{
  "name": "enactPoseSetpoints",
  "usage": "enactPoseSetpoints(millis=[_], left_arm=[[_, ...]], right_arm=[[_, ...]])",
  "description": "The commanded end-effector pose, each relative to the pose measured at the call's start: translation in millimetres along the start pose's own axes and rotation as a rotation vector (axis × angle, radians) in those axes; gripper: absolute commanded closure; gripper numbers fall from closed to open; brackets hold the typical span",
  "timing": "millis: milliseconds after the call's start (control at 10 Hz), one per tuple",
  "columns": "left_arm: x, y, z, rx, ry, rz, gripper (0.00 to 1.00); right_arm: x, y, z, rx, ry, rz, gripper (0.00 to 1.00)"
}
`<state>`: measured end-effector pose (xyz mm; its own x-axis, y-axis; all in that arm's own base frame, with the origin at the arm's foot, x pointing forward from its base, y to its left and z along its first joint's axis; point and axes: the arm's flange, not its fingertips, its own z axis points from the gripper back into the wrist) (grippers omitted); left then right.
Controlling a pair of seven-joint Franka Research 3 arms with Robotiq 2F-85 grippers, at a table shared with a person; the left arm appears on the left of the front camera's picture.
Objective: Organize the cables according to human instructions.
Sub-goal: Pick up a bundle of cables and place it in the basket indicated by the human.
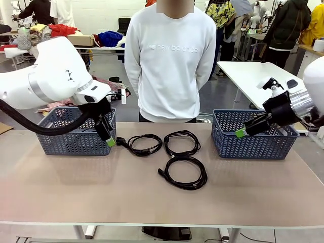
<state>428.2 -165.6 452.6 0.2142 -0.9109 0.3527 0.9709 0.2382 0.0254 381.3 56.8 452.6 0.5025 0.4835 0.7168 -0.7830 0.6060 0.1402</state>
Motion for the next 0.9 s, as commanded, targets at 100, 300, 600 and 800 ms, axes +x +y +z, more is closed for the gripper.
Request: enactPoseSetpoints(millis=[100,300,600,800], left_arm=[[-8.4,-12.8,-10.0,-0.012,-0.049,-0.056,0.0],[-4.7,-8.9,-11.1,-0.032,-0.004,-0.088,0.0],[-0.2,-11.6,-10.2,-0.015,-0.003,-0.042,0.0],[-0.2,-11.6,-10.2,-0.015,-0.003,-0.042,0.0]], right_arm=[[0.5,-4.4,-3.7,0.006,-0.031,0.023,0.0],[0.5,-4.4,-3.7,0.006,-0.031,0.023,0.0],[0.5,-4.4,-3.7,0.006,-0.031,0.023,0.0],[0.5,-4.4,-3.7,0.006,-0.031,0.023,0.0]])
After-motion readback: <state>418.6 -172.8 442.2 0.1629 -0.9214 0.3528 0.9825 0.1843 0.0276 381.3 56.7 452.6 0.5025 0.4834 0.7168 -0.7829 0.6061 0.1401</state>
